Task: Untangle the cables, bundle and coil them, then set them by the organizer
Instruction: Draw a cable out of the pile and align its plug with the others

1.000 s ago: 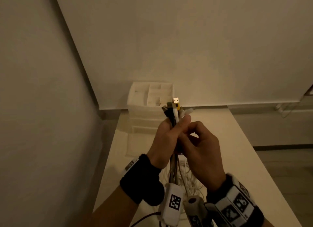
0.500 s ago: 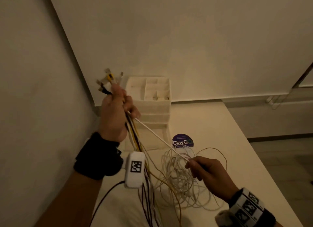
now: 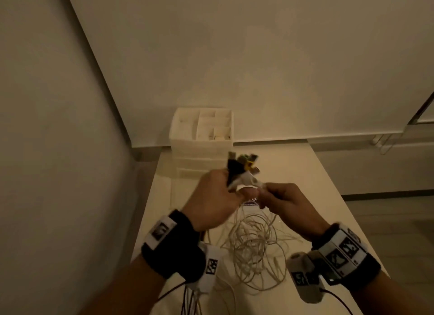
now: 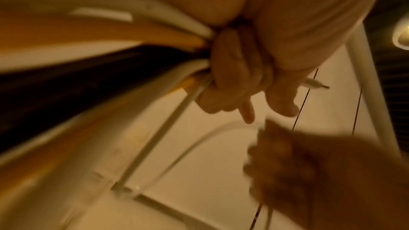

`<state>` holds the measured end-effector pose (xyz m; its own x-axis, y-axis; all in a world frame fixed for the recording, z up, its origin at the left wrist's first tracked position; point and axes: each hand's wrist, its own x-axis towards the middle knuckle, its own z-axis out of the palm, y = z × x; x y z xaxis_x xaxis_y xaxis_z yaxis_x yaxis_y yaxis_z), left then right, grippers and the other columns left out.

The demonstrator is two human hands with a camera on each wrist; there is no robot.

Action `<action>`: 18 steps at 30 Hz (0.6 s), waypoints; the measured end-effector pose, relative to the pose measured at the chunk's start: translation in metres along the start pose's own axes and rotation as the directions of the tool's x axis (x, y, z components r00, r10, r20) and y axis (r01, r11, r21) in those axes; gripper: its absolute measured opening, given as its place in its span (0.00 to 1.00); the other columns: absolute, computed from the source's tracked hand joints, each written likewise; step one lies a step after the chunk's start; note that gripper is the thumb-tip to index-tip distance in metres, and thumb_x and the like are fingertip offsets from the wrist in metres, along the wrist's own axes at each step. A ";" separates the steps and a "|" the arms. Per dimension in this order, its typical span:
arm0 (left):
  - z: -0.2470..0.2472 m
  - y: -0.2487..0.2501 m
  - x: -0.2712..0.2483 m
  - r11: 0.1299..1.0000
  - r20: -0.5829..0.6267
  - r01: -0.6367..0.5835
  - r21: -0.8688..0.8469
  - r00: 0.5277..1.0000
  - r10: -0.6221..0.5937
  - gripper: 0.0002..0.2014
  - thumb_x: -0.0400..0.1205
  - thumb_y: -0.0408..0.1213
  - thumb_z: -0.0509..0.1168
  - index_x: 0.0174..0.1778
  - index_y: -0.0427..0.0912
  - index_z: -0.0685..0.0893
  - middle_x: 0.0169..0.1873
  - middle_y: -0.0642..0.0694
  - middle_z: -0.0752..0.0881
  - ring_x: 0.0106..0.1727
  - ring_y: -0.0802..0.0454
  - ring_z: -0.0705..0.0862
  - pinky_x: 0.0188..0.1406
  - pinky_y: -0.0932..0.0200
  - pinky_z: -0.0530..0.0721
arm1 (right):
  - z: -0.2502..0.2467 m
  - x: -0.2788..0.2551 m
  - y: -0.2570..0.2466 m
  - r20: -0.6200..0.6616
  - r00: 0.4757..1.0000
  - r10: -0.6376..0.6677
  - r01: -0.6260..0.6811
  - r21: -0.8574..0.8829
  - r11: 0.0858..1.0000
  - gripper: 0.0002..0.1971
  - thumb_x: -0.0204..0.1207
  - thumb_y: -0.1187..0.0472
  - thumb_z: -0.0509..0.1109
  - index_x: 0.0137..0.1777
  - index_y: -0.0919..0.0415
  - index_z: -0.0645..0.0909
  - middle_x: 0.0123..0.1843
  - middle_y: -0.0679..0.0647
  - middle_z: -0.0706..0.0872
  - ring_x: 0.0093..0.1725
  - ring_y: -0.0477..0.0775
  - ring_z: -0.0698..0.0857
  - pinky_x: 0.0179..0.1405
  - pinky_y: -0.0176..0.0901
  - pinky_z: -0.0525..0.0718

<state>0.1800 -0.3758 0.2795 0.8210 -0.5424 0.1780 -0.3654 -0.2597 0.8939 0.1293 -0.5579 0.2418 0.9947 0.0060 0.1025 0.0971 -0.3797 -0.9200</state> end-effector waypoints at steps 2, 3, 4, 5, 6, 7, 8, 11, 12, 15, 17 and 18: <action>0.018 -0.010 0.005 0.998 -0.017 -0.011 0.063 1.000 0.012 0.03 0.81 0.39 0.70 0.46 0.52 0.88 0.40 0.53 0.90 0.44 0.58 0.88 0.45 0.52 0.87 | -0.007 0.005 -0.020 0.037 0.999 -0.017 0.011 0.141 0.990 0.18 0.82 0.60 0.66 0.40 0.77 0.82 0.28 0.51 0.79 0.27 0.41 0.73 0.30 0.29 0.71; 0.022 -0.013 0.007 0.997 -0.045 -0.015 0.074 0.999 0.018 0.04 0.82 0.38 0.68 0.44 0.50 0.88 0.37 0.53 0.89 0.40 0.57 0.87 0.41 0.55 0.85 | -0.011 0.005 -0.027 0.045 0.999 -0.025 0.017 0.177 0.984 0.19 0.81 0.58 0.66 0.40 0.78 0.82 0.27 0.50 0.78 0.27 0.41 0.72 0.29 0.29 0.70; 0.025 -0.012 0.008 0.997 -0.081 -0.030 0.071 0.996 0.036 0.06 0.82 0.37 0.68 0.42 0.51 0.87 0.34 0.55 0.88 0.37 0.60 0.86 0.38 0.59 0.82 | -0.016 0.005 -0.030 0.049 0.998 -0.032 0.021 0.199 0.980 0.19 0.81 0.58 0.64 0.39 0.76 0.82 0.26 0.49 0.77 0.26 0.42 0.71 0.29 0.30 0.69; 0.026 -0.010 0.009 0.995 -0.128 -0.044 0.086 0.990 0.055 0.09 0.81 0.36 0.68 0.39 0.55 0.86 0.32 0.60 0.87 0.36 0.63 0.85 0.36 0.64 0.80 | -0.020 0.003 -0.031 0.054 0.998 -0.036 0.024 0.206 0.978 0.19 0.83 0.59 0.62 0.36 0.72 0.82 0.25 0.48 0.75 0.26 0.43 0.70 0.29 0.30 0.69; 0.026 -0.002 0.009 0.992 -0.177 -0.055 0.112 0.981 0.074 0.12 0.81 0.35 0.69 0.38 0.60 0.85 0.30 0.64 0.87 0.35 0.64 0.85 0.35 0.67 0.80 | -0.023 0.001 -0.029 0.059 0.997 -0.040 0.028 0.199 0.980 0.19 0.85 0.61 0.60 0.35 0.69 0.82 0.24 0.47 0.75 0.26 0.44 0.70 0.29 0.32 0.69; 0.023 0.006 0.009 0.992 -0.227 -0.051 0.119 0.971 0.077 0.13 0.80 0.35 0.70 0.37 0.62 0.84 0.30 0.66 0.86 0.35 0.64 0.85 0.34 0.67 0.82 | -0.024 0.000 -0.025 0.061 0.997 -0.043 0.031 0.183 0.983 0.20 0.86 0.62 0.58 0.34 0.67 0.82 0.25 0.48 0.76 0.27 0.45 0.71 0.30 0.34 0.70; 0.019 0.012 0.011 0.994 -0.283 -0.048 0.100 0.956 0.075 0.13 0.80 0.35 0.71 0.36 0.61 0.83 0.28 0.66 0.86 0.34 0.62 0.86 0.33 0.64 0.83 | -0.024 -0.002 -0.020 0.058 0.998 -0.039 0.029 0.172 0.985 0.21 0.87 0.62 0.57 0.34 0.65 0.82 0.25 0.49 0.77 0.28 0.47 0.72 0.31 0.37 0.71; -0.008 0.022 0.014 0.995 -0.474 -0.090 -0.038 0.878 0.061 0.09 0.79 0.40 0.71 0.32 0.53 0.84 0.19 0.60 0.82 0.20 0.60 0.76 0.23 0.57 0.77 | -0.022 -0.007 0.009 0.034 0.999 -0.027 0.019 0.195 0.981 0.20 0.85 0.57 0.59 0.34 0.65 0.81 0.27 0.55 0.77 0.28 0.48 0.73 0.31 0.38 0.71; -0.019 0.023 0.015 0.992 -0.524 -0.096 -0.086 0.851 0.037 0.08 0.77 0.44 0.70 0.32 0.51 0.85 0.17 0.58 0.79 0.19 0.59 0.73 0.23 0.56 0.73 | -0.022 -0.009 0.020 0.023 0.999 -0.022 0.018 0.190 0.982 0.20 0.83 0.55 0.59 0.34 0.66 0.81 0.27 0.54 0.75 0.28 0.48 0.72 0.31 0.38 0.71; -0.055 0.022 0.014 0.982 -0.671 -0.131 -0.139 0.742 0.004 0.13 0.81 0.42 0.67 0.29 0.47 0.82 0.14 0.57 0.72 0.15 0.58 0.67 0.19 0.62 0.67 | -0.023 -0.017 0.057 -0.030 1.000 -0.002 0.006 0.121 0.993 0.19 0.81 0.53 0.60 0.31 0.62 0.79 0.26 0.49 0.72 0.28 0.46 0.70 0.32 0.36 0.69; -0.078 0.024 0.006 0.959 -0.735 -0.193 -0.206 0.678 -0.021 0.15 0.84 0.39 0.64 0.30 0.46 0.78 0.13 0.57 0.69 0.13 0.58 0.64 0.17 0.66 0.64 | -0.025 -0.025 0.077 -0.073 0.997 0.035 -0.028 0.089 0.996 0.20 0.79 0.48 0.62 0.30 0.59 0.77 0.26 0.48 0.70 0.28 0.45 0.69 0.33 0.36 0.68; -0.088 0.021 0.003 0.955 -0.748 -0.212 -0.209 0.663 -0.016 0.15 0.84 0.41 0.64 0.30 0.47 0.77 0.13 0.56 0.68 0.13 0.57 0.64 0.17 0.66 0.63 | -0.026 -0.030 0.085 -0.096 0.994 0.058 -0.050 0.083 0.995 0.21 0.77 0.44 0.63 0.29 0.59 0.76 0.26 0.48 0.70 0.28 0.45 0.68 0.32 0.37 0.68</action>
<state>0.2133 -0.3125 0.3350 0.8786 0.2423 0.4116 -0.4316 0.0339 0.9014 0.1073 -0.6143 0.1707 0.9909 -0.1044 0.0848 0.0497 -0.3017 -0.9521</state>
